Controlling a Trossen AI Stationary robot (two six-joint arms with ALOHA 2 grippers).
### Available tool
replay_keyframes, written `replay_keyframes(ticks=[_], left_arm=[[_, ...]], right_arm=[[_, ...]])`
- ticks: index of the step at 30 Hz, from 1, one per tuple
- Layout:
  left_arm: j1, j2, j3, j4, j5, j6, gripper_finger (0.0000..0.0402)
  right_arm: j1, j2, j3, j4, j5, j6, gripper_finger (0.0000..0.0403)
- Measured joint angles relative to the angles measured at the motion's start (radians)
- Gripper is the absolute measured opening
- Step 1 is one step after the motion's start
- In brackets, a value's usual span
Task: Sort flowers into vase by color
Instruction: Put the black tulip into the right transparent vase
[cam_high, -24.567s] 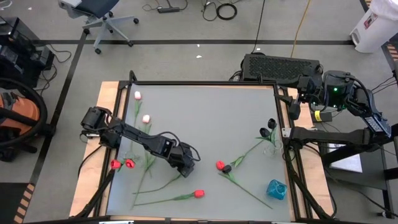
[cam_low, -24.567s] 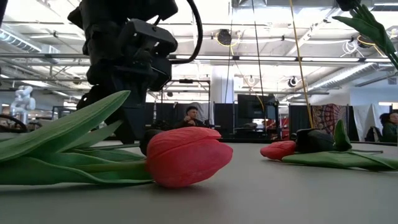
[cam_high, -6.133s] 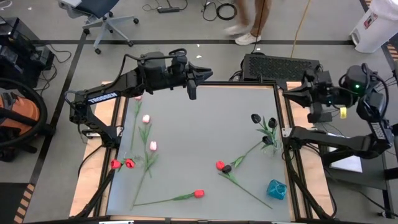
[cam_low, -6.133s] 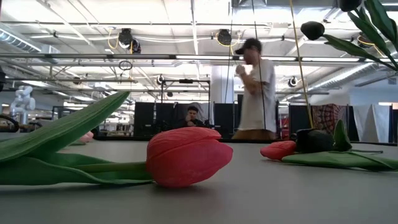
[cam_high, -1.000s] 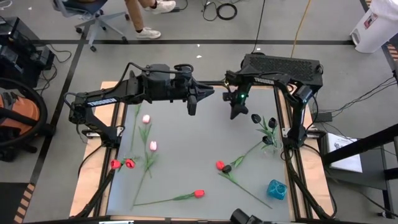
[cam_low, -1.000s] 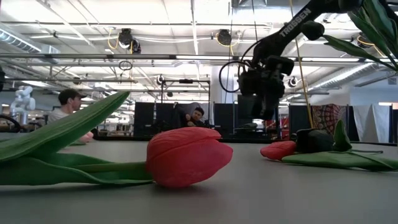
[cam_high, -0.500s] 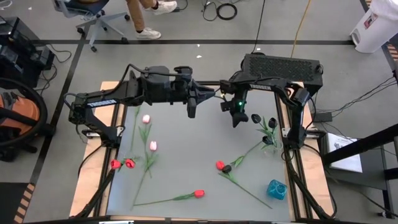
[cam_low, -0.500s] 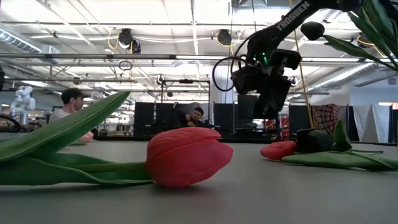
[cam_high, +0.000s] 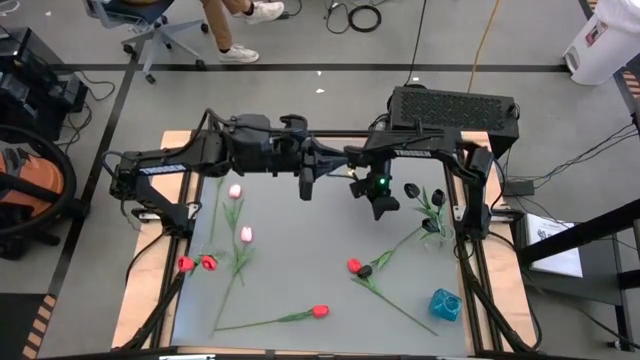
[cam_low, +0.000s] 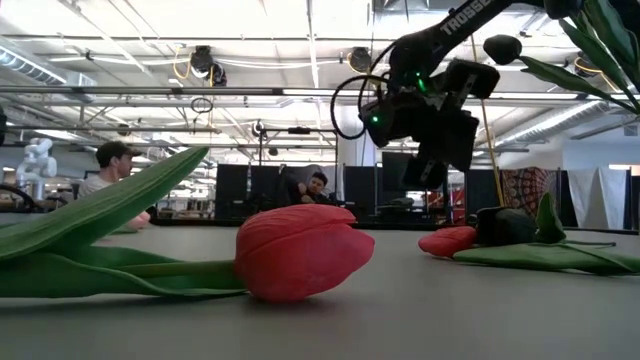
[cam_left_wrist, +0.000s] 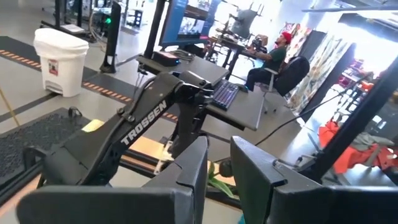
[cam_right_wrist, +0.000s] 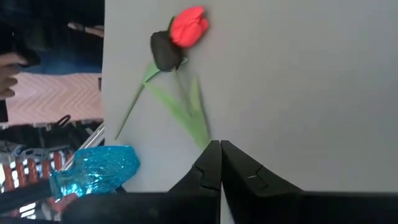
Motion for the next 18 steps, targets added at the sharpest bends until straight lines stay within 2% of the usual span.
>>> replay_keyframes(ticks=[9, 18], left_arm=[[-0.027, 0.0, 0.0, 0.0, 0.0, 0.0, 0.0077], [-0.045, 0.0, 0.0, 0.0, 0.0, 0.0, 0.0077]], right_arm=[[0.094, 0.0, 0.0, 0.001, 0.002, 0.004, 0.0], [0.174, 0.0, 0.0, 0.06, 0.005, 0.084, 0.0]])
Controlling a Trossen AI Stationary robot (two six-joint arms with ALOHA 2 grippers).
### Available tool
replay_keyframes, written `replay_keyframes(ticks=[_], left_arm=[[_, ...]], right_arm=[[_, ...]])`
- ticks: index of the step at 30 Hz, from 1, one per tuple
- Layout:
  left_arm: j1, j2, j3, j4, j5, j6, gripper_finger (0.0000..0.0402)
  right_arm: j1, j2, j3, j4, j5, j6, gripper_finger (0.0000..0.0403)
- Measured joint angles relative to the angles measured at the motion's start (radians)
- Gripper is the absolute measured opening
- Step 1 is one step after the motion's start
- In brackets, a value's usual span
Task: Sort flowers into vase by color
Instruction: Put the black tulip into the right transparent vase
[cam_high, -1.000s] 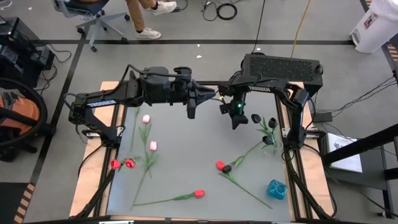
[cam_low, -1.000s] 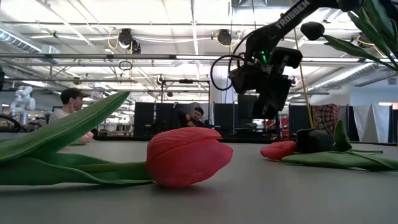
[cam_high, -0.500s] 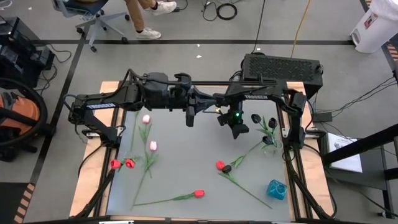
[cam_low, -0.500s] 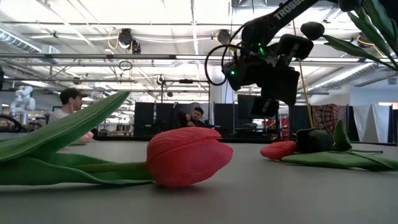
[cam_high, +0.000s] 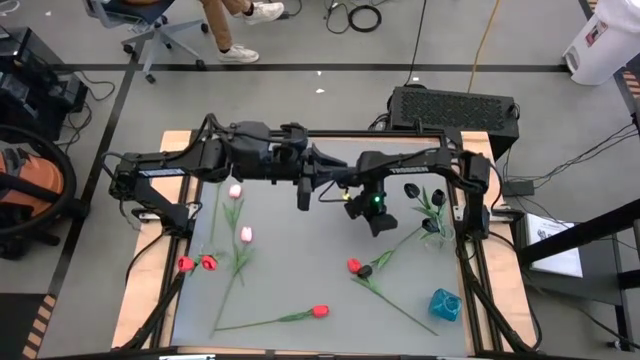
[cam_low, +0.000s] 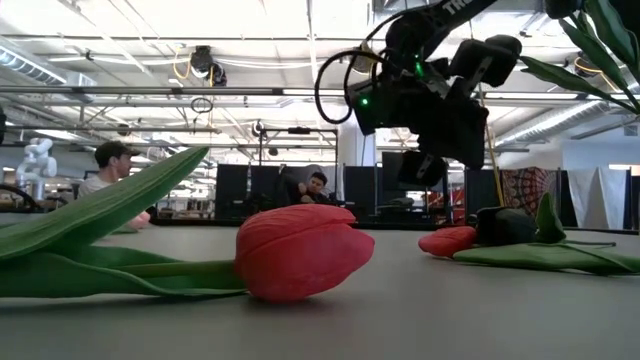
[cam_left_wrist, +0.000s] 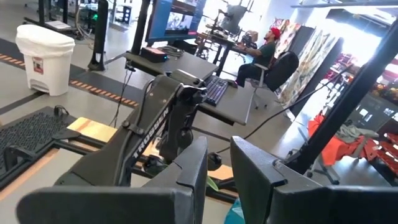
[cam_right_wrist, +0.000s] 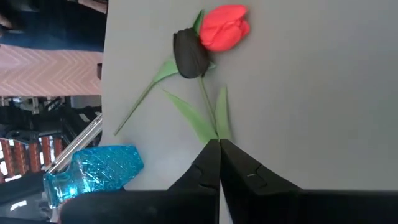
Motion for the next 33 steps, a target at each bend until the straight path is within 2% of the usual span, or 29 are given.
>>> replay_keyframes(ticks=[5, 9, 23, 33], left_arm=[[-0.005, 0.0, 0.0, 0.0, 0.0, 0.001, 0.0077], [-0.005, 0.0, 0.0, -0.023, 0.0, 0.001, 0.0077], [-0.004, 0.0, 0.0, -0.435, -0.122, 0.089, 0.0077], [-0.017, 0.0, 0.0, -0.476, -0.122, 0.079, 0.0077]], right_arm=[[0.049, 0.0, 0.0, 0.001, 0.094, 0.012, 0.0], [0.076, 0.0, 0.0, 0.014, 0.104, 0.019, 0.0], [0.1, 0.0, 0.0, 0.072, 0.135, 0.07, 0.0], [0.13, 0.0, 0.0, 0.087, 0.205, 0.059, 0.0]])
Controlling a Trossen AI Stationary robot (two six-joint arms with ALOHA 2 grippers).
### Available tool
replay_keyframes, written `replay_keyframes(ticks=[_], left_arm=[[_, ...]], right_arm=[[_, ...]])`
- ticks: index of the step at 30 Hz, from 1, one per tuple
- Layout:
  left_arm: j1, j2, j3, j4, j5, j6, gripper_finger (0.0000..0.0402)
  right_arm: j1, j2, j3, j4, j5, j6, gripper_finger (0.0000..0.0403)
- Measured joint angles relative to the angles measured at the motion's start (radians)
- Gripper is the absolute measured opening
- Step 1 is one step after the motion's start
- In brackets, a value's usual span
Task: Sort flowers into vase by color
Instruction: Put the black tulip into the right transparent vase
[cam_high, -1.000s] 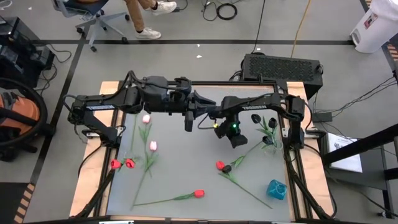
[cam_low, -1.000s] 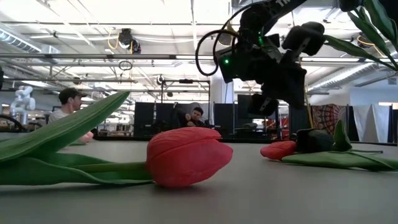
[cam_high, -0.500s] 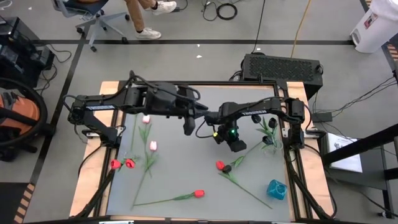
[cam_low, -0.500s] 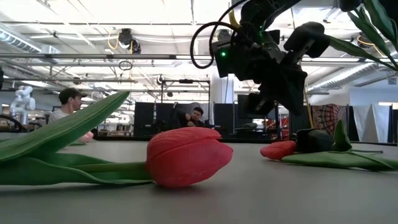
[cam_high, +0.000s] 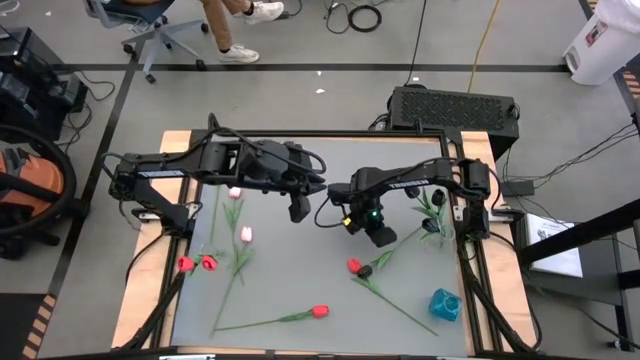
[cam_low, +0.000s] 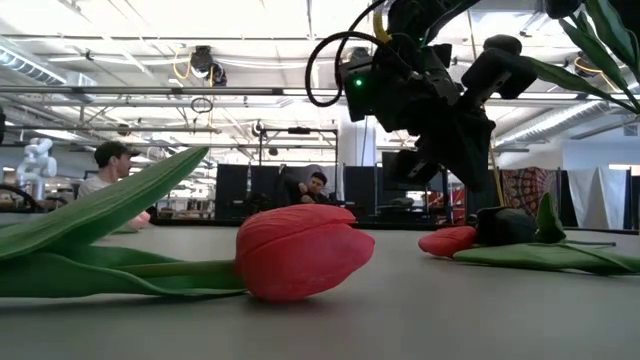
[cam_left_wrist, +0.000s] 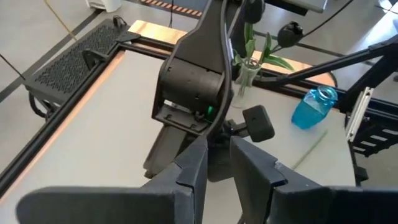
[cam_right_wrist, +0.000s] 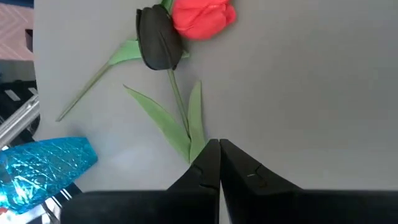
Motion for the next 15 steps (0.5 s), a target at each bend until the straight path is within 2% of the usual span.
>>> replay_keyframes(ticks=[15], left_arm=[[-0.029, 0.0, 0.0, 0.018, 0.005, -0.001, 0.0077]], right_arm=[[0.108, 0.0, 0.0, 0.002, 0.002, -0.071, 0.0]])
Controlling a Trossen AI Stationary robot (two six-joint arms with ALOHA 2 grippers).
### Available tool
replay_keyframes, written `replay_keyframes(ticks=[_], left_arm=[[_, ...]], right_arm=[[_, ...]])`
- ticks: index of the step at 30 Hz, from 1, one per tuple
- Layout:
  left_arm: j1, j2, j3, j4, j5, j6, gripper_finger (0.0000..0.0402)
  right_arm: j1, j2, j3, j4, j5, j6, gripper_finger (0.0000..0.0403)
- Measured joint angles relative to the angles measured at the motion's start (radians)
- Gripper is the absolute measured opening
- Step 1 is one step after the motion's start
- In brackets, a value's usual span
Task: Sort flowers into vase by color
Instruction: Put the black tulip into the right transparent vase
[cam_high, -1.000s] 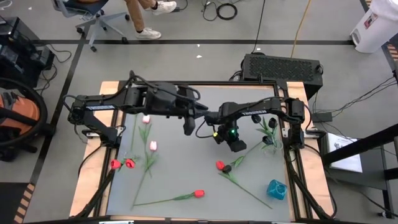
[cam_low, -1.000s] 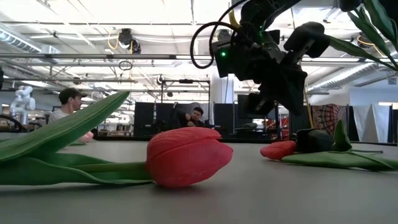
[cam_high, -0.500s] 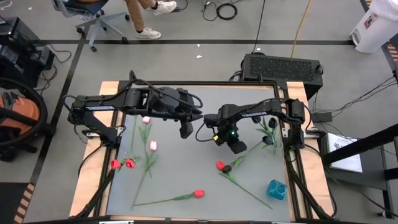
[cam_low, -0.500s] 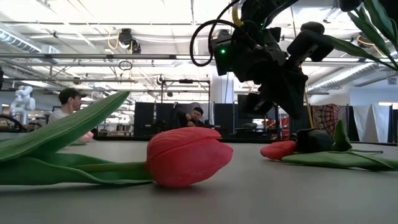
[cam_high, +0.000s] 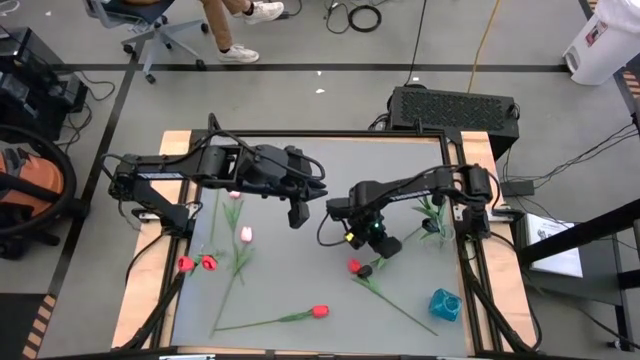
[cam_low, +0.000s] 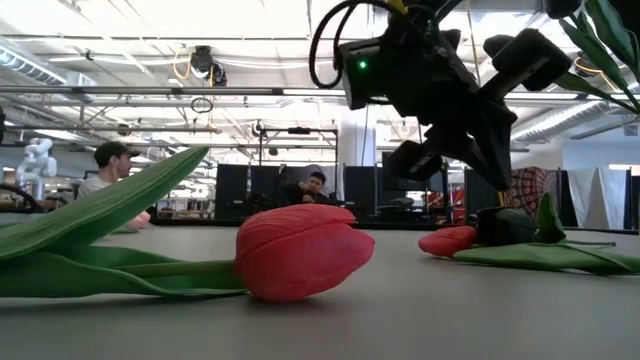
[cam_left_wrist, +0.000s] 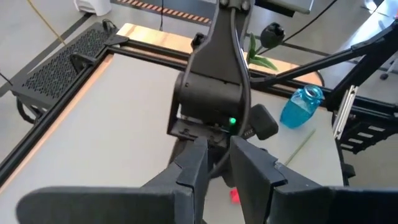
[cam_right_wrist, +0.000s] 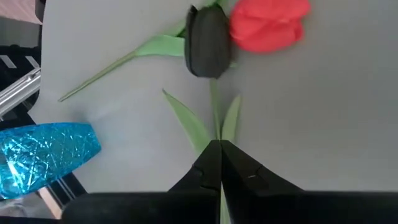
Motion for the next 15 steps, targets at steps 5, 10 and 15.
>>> replay_keyframes(ticks=[5, 10, 15], left_arm=[[0.0, 0.0, 0.0, 0.043, 0.001, 0.0, 0.0077], [0.0, 0.0, 0.0, 0.067, 0.001, 0.001, 0.0077], [0.001, 0.0, 0.0, 0.068, 0.012, 0.001, 0.0077]], right_arm=[[0.035, 0.0, 0.0, 0.029, 0.002, 0.018, 0.0], [0.058, 0.0, -0.014, 0.1, 0.055, 0.095, 0.0], [0.075, 0.0, -0.067, 0.123, 0.063, 0.122, 0.0]])
